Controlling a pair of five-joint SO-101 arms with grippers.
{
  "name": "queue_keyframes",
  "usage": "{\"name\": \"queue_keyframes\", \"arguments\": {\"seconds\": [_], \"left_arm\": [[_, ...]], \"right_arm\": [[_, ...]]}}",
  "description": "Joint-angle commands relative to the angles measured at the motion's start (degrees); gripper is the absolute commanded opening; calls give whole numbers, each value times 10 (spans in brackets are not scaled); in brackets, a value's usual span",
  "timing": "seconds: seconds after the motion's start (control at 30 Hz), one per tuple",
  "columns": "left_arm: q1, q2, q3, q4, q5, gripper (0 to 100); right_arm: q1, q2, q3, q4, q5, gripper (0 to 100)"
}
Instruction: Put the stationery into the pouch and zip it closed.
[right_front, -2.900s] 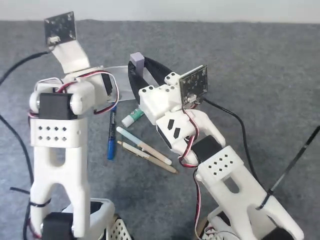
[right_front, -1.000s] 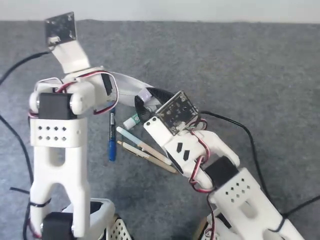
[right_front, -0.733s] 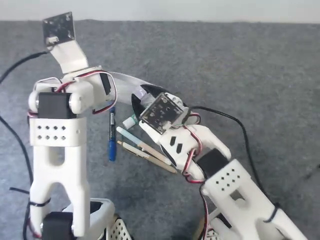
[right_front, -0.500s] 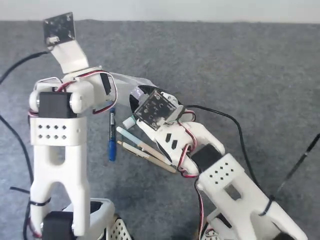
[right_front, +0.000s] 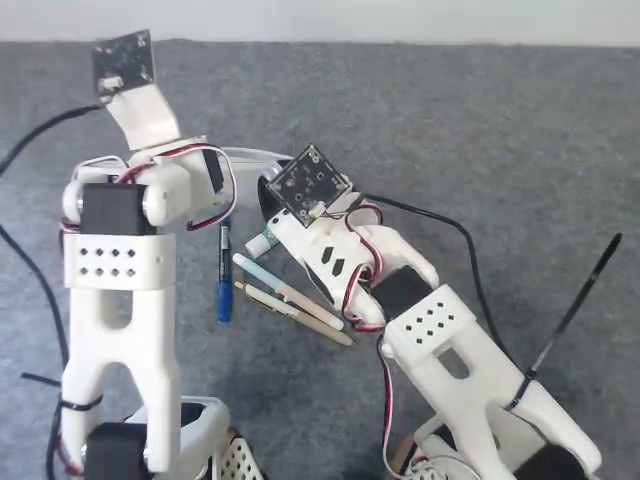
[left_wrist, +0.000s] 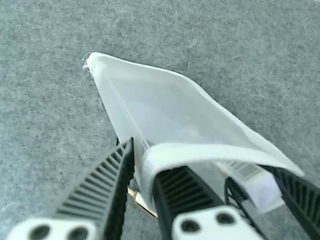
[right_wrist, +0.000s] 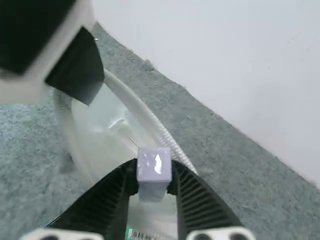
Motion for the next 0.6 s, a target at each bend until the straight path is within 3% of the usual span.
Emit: {"name": "queue_keyframes", "arguments": {"seconds": [0.0,0.57], "left_arm": [[5,-4,-17,-18,-4,10],[0,-4,-17,-18,-4,10]], "right_arm": [[8,2,-22,40,-7,140],[7,-124,-22,158,-8,140]]}}
